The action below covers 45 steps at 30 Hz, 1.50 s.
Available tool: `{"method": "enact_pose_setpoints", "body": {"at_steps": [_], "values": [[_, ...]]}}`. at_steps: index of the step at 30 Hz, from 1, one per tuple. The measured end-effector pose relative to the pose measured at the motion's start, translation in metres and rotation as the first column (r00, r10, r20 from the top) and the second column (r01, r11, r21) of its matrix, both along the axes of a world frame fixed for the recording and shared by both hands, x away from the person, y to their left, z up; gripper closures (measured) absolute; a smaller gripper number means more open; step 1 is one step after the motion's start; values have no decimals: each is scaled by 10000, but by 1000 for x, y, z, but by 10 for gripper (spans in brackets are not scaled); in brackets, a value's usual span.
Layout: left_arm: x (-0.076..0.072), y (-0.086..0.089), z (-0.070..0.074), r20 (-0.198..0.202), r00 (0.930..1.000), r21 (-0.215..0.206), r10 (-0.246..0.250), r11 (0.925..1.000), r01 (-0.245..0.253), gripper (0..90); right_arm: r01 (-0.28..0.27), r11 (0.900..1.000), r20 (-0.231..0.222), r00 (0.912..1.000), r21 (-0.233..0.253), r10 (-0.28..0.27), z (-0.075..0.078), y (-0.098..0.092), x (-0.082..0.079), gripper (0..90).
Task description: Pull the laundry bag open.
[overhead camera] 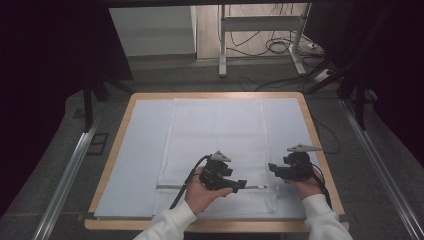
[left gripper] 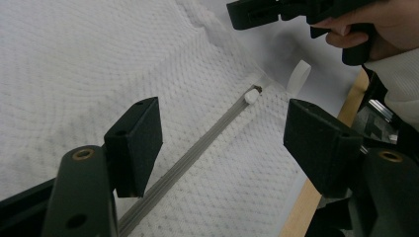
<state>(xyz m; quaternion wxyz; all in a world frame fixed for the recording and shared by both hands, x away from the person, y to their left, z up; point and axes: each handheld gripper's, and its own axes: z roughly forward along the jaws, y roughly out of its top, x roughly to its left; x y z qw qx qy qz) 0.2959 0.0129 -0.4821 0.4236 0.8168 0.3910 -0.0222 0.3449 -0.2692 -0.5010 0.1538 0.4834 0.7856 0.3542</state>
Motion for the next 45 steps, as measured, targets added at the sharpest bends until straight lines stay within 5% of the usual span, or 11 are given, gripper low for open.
{"method": "enact_pose_setpoints", "body": {"at_steps": [14, 20, 36, 45], "values": [[0, -21, -12, -80, 9994, 403, -338, 9986, 341, 327, 15, 10000, -30, 10000, -11, -15, 0, 1, 0, 298], [3, -31, -15, -365, 9981, 246, -490, 9985, 499, 332, 67, 10000, -36, 10000, -30, -67, -1, -1, 0, 298], [8, -47, -18, -365, 9982, 383, -472, 9981, 486, 387, 281, 9996, 202, 9994, -83, -279, 1, -1, -1, 299], [13, -55, -25, -939, 9940, 151, -555, 9983, 571, 407, 347, 9994, 138, 9993, -89, -346, 1, -4, 0, 298]]}}
